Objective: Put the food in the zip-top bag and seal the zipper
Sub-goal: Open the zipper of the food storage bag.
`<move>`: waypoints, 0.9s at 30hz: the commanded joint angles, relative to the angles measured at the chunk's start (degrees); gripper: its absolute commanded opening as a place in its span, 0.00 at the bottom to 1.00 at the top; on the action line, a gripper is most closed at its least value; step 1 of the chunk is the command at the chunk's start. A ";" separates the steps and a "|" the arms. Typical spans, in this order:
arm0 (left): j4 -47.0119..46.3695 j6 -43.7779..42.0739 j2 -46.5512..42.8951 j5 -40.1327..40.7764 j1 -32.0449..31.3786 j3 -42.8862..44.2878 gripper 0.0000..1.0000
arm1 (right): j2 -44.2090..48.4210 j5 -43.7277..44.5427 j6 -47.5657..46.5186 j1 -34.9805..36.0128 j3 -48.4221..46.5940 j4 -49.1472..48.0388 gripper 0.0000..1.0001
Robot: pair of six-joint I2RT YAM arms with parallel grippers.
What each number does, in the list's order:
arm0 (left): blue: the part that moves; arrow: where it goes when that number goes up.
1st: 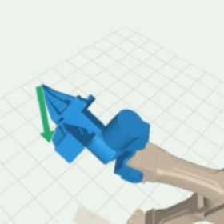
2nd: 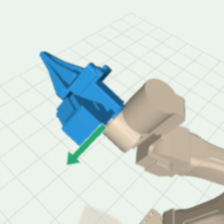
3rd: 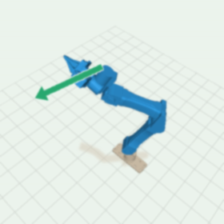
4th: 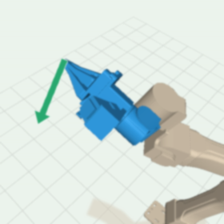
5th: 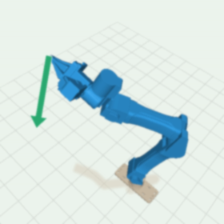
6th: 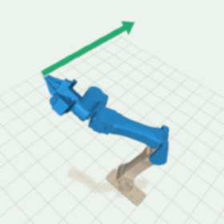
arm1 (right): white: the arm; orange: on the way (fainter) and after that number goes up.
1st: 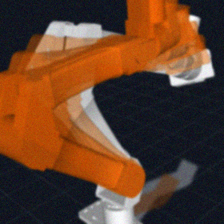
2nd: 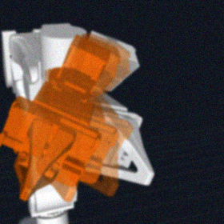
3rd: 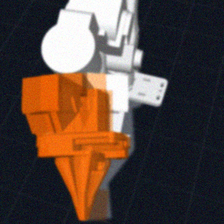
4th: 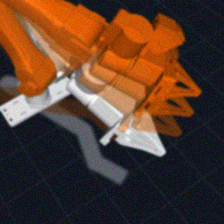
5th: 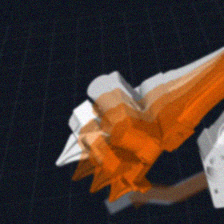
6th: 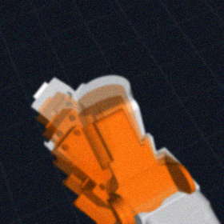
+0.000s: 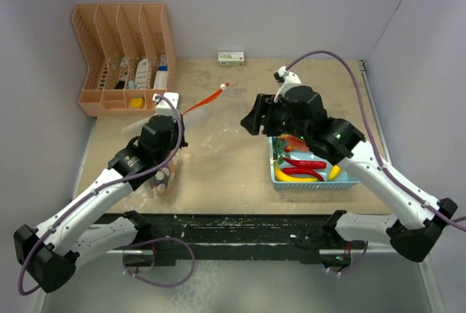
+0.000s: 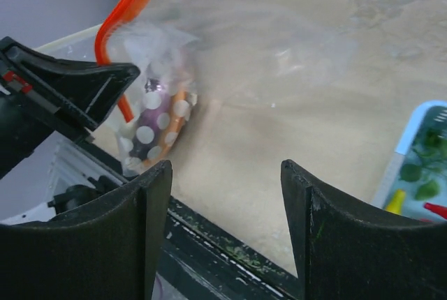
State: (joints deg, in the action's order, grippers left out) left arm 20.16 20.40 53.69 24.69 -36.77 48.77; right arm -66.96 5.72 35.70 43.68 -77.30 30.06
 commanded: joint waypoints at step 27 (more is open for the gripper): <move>-10.93 3.85 -4.68 -14.34 -0.05 -3.52 0.00 | -19.88 -3.06 8.74 7.91 -3.52 -33.23 0.58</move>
State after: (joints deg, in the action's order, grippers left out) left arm 12.99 23.44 50.98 12.56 -36.77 45.82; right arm -86.87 1.96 43.68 51.22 -77.78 1.15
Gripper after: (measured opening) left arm 0.011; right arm 0.590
